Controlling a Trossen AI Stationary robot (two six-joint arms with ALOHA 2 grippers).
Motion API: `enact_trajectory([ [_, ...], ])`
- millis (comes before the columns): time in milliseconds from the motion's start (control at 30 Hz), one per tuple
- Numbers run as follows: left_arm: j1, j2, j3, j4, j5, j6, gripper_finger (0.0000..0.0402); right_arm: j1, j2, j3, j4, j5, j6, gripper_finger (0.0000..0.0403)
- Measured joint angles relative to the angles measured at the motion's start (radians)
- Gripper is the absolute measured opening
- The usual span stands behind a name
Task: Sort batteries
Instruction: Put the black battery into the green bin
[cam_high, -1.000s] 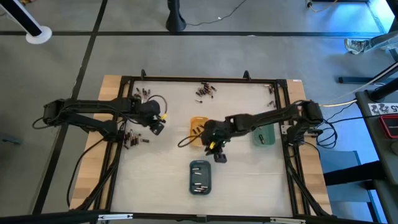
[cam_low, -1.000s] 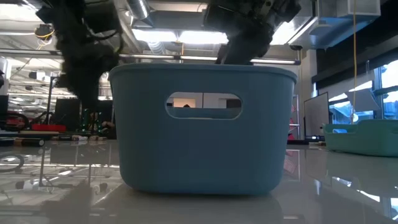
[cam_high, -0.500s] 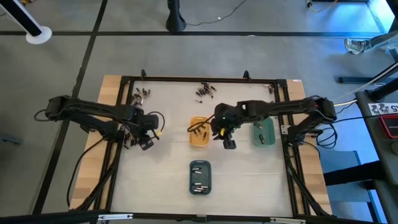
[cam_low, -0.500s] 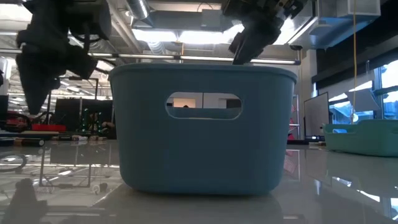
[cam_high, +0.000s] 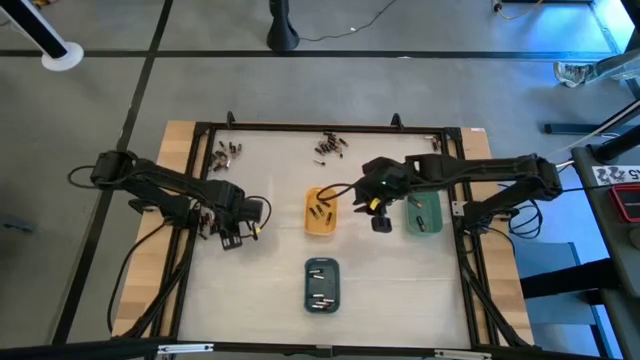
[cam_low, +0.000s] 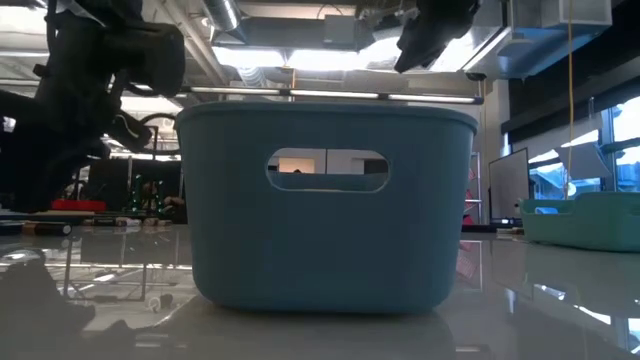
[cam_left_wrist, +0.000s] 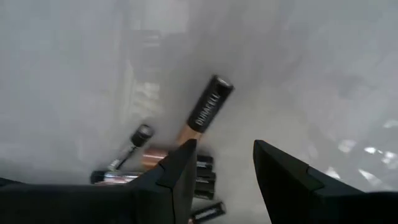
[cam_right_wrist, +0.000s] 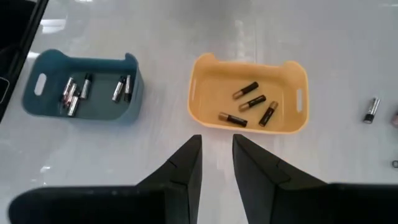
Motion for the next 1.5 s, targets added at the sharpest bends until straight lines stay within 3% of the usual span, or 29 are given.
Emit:
enact_trajectory([
  [500,-0.007,0.001,0.0,0.075,-0.063,0.136,0.0147,0.001,-0.054,-0.001,-0.139,0.06,0.008,0.0092],
  [700,-0.006,0.054,-0.034,0.099,-0.063,0.146,0.0147,0.0,-0.148,-0.003,-0.172,0.122,-0.073,0.0092],
  [900,-0.005,0.173,-0.026,0.12,-0.056,0.123,0.0147,-0.008,-0.306,-0.127,-0.081,0.129,-0.141,0.0092],
  [1033,-0.005,0.207,-0.021,0.129,-0.047,0.098,0.0124,-0.016,-0.423,-0.215,-0.013,0.143,-0.029,0.0092],
  [1233,-0.006,0.198,-0.02,0.132,-0.041,0.107,0.004,-0.012,-0.576,-0.36,0.092,0.162,0.243,0.0092],
  [1500,-0.002,0.158,0.024,0.138,-0.061,0.206,0.0035,-0.012,-0.639,-0.535,0.265,0.201,0.449,0.0092],
])
